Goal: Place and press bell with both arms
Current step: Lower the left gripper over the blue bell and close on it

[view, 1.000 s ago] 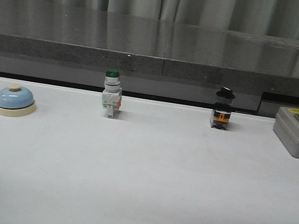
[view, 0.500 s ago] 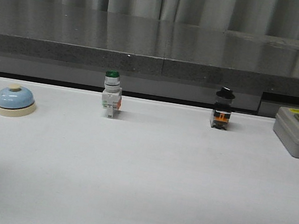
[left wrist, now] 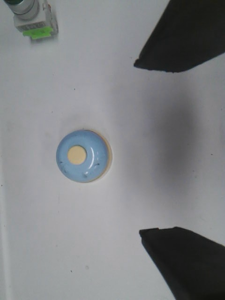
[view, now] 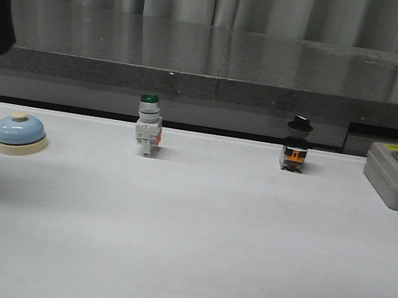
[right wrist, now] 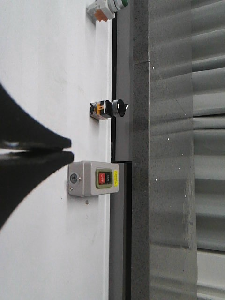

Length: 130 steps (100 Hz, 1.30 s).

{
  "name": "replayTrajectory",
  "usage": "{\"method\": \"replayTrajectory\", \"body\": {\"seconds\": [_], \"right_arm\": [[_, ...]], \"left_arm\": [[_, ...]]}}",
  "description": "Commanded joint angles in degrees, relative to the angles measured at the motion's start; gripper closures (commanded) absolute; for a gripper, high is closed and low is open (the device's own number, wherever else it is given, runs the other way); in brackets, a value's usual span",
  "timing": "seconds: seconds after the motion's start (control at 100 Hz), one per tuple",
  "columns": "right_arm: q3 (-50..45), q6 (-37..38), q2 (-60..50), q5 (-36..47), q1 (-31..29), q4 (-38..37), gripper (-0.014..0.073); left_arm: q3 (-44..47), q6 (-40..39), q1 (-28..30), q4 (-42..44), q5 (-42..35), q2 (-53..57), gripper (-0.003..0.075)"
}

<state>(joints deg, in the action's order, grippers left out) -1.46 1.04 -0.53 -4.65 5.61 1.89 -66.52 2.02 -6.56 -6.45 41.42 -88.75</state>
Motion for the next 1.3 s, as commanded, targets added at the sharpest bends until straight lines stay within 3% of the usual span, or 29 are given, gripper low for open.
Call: {"method": "replayTrajectory", "body": {"seconds": [0.0,0.65,1.29], "right_arm": [[0.76,-0.16,-1.16,4.96,0.03,-0.53,0.0654],[0.76,-0.16,-1.16,4.96,0.03,-0.53,0.0654],[0.76,-0.16,-1.16,4.96,0.03,-0.53,0.0654]], "left_arm": [[-4.16,0.30,-0.57,-0.84,-1.92,-1.71,0.0096],[-18.50,0.30,-0.57,-0.84,-1.91,-22.81,0.0096],[-19.33,0.30,-0.57,-0.47,-1.11,-26.77,0.0104]]}}
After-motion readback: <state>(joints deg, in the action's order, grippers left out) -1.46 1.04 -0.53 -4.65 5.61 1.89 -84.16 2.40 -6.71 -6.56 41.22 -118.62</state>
